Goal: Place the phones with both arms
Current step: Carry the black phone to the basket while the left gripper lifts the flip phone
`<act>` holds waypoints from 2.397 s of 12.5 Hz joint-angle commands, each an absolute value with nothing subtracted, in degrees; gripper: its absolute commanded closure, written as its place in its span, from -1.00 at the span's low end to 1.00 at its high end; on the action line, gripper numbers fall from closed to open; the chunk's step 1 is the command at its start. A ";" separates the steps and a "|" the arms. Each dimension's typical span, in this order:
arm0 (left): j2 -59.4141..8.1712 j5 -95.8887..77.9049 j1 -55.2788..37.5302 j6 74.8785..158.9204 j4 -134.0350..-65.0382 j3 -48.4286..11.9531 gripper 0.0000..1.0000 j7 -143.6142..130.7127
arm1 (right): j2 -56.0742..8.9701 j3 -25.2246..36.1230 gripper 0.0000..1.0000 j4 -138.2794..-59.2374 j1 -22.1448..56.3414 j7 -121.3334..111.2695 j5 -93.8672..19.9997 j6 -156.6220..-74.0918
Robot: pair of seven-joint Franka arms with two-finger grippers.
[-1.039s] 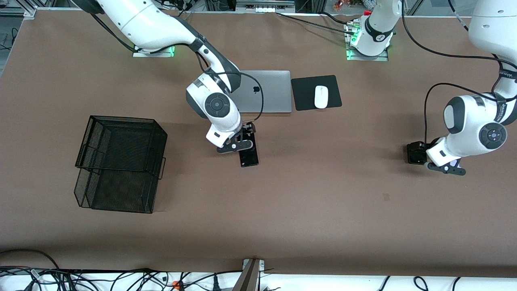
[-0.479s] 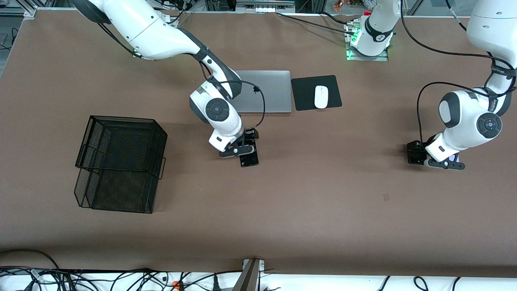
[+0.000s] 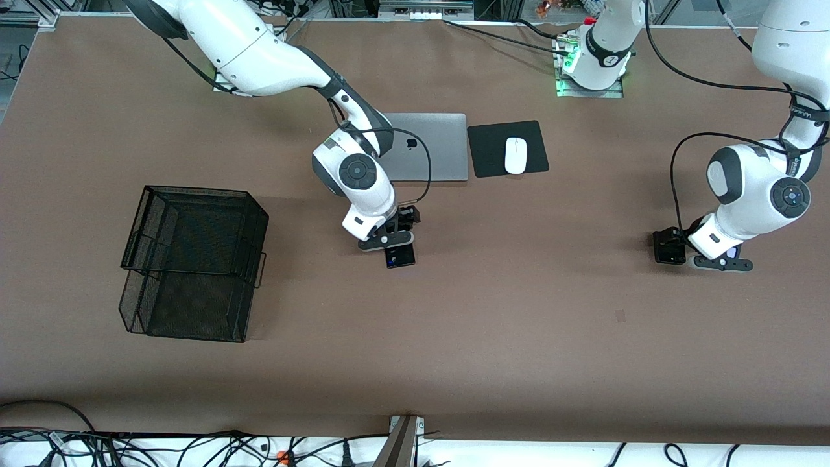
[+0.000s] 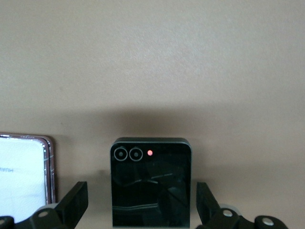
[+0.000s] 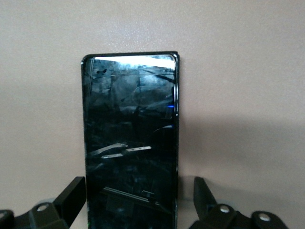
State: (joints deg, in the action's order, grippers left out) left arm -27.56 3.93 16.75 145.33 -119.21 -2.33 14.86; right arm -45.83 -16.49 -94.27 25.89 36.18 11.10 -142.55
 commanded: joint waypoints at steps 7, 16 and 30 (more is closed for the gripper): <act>-29.70 2.55 17.49 150.28 -119.88 -3.08 -1.00 14.50 | -45.54 -12.66 1.00 -93.16 28.39 38.23 13.71 -142.13; -31.55 2.46 17.23 150.91 -119.88 -3.16 -0.15 12.40 | -25.07 -8.00 1.00 -91.85 15.59 24.05 9.86 -111.04; -29.71 2.55 3.02 133.33 -109.16 -3.16 1.00 -6.73 | -13.71 15.73 1.00 -110.39 11.69 -1.76 -2.01 -112.75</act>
